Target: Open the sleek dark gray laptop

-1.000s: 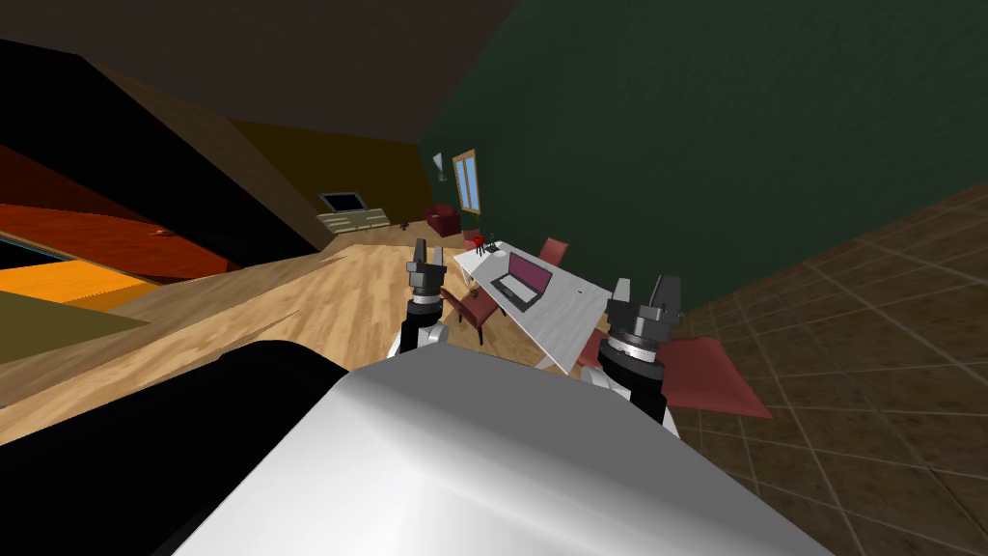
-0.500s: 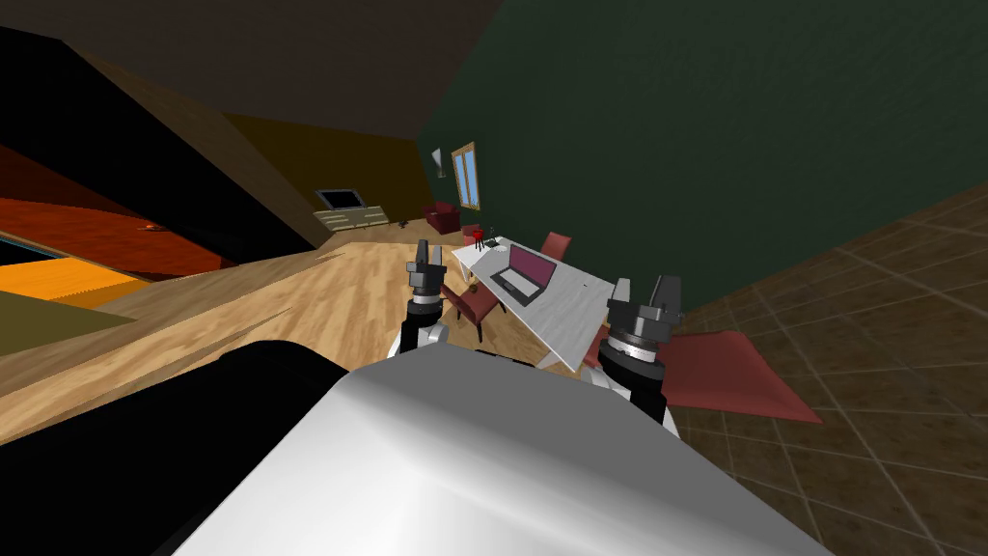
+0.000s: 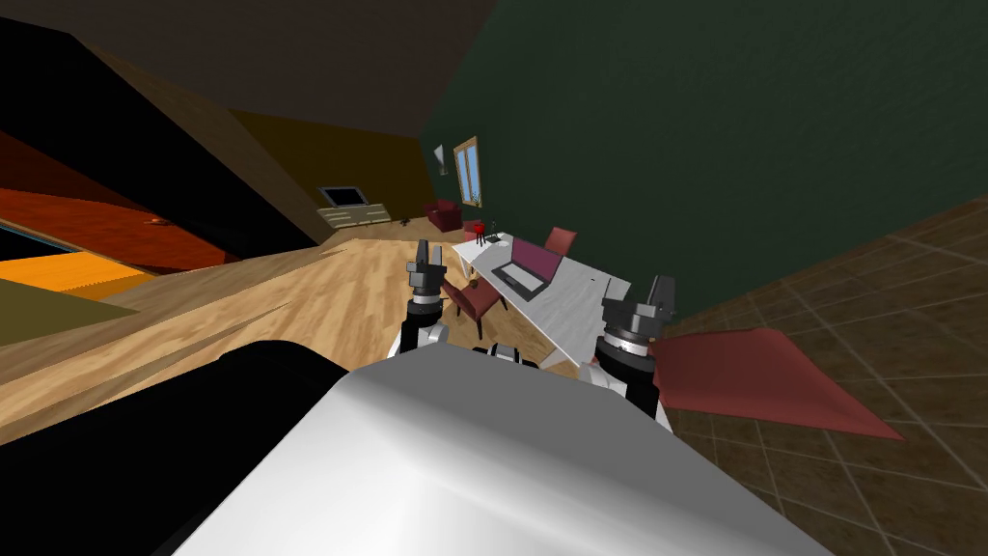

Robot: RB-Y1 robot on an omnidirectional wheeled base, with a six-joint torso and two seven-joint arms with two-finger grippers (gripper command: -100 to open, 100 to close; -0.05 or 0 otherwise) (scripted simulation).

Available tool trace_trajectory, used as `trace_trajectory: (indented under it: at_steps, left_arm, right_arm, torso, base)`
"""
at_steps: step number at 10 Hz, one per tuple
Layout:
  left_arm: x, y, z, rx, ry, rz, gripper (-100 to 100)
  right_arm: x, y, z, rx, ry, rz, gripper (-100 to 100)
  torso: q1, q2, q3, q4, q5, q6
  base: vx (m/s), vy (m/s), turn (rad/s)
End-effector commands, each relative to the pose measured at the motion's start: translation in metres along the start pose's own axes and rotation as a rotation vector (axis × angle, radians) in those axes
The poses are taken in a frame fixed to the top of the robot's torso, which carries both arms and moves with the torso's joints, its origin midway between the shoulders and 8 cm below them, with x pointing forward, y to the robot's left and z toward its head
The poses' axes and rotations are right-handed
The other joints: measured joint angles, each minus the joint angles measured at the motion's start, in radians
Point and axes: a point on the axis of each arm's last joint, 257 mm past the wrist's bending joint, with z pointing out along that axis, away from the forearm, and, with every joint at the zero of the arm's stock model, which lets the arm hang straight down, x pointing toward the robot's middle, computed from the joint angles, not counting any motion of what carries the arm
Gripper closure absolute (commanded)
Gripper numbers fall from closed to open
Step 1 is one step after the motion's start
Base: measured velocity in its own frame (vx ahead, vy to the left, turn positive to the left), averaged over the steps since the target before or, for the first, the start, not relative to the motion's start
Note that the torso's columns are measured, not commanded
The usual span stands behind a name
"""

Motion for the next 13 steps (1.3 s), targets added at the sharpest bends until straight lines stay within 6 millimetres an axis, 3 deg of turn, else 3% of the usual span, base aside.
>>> trace_trajectory:
  at_steps: [1, 2, 13]
  left_arm:
    - [0.0, 0.0, 0.0, 0.0, 0.0, 0.0, 0]
    - [0.0, 0.0, 0.0, 0.0, 0.0, 0.0, 0]
    - [0.0, 0.0, 0.0, 0.0, 0.0, 0.0, 0]
  right_arm:
    - [-0.005, -0.026, 0.003, 0.03, -0.013, 0.14, -100]
    - [-0.006, -0.026, 0.003, 0.03, -0.02, 0.148, -100]
    - [-0.035, -0.123, 0.009, 0.134, -0.146, 0.604, -100]
  torso:
    - [0.0, 0.001, -0.001, 0.001, 0.0, 0.0]
    - [0.0, 0.001, -0.001, 0.001, 0.0, 0.0]
    - [0.0, 0.001, -0.001, 0.001, 0.0, 0.0]
  base:
    - [0.0, 0.0, 0.075]
    - [0.001, -0.001, 0.023]
    - [0.001, -0.002, 0.06]
